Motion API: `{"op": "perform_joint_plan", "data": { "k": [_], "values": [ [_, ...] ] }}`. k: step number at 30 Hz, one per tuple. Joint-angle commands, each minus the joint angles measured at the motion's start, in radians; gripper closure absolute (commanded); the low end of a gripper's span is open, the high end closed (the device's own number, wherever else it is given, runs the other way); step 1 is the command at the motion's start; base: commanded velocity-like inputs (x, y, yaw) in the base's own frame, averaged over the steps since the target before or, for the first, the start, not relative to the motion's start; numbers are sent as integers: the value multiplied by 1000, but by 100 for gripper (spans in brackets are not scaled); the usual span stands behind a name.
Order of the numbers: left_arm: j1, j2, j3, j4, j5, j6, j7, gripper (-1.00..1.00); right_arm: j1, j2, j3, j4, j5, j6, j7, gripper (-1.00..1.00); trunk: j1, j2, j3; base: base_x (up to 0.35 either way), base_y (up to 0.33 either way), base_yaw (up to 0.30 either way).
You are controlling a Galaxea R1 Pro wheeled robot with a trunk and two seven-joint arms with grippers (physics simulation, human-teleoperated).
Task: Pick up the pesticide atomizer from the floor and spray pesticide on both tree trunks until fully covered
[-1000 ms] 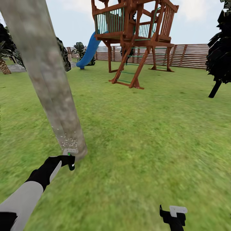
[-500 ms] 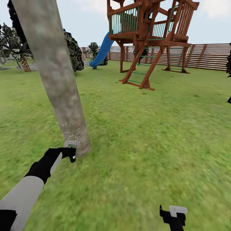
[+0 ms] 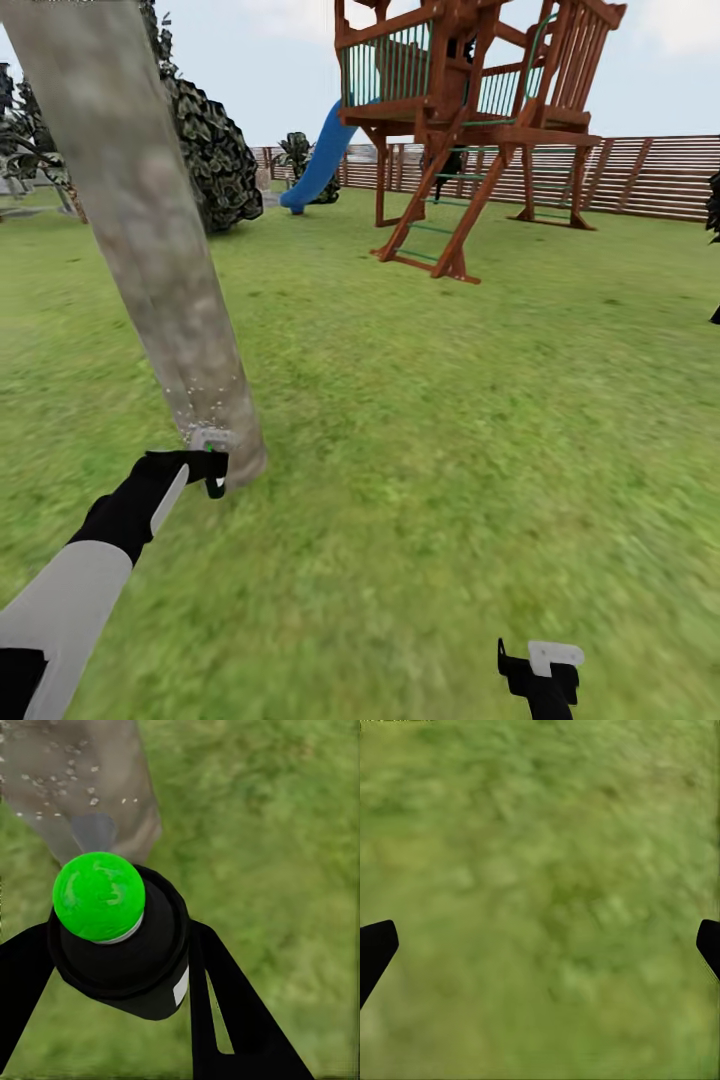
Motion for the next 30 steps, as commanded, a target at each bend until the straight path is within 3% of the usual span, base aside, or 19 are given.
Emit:
{"op": "perform_joint_plan", "data": {
  "k": [1,7,9,11,26,30],
  "values": [
    [-1,1,-3,1,10,5,3,100,-1,0,-5,1,10,-2,-5,-100,0,0,-1,0,-273,250],
    [1,2,-2,62,11,4,7,100,-1,0,-5,1,10,-2,-5,-100,0,0,-1,93,-268,272],
    [1,3,-3,79,13,3,66,100,-1,0,-5,1,11,-2,-5,-100,0,0,-1,190,-234,265],
    [1,-1,-3,81,15,2,81,100,-1,0,-5,1,11,-2,-5,-100,0,0,-1,211,-220,118],
    [1,-8,-5,82,19,6,82,100,-1,0,-5,1,11,-2,-5,-100,0,0,-1,223,-209,4],
    [1,-8,-5,90,20,6,83,100,-1,0,-5,1,11,-2,-5,-100,0,0,-1,233,-201,201]
  ]
}}
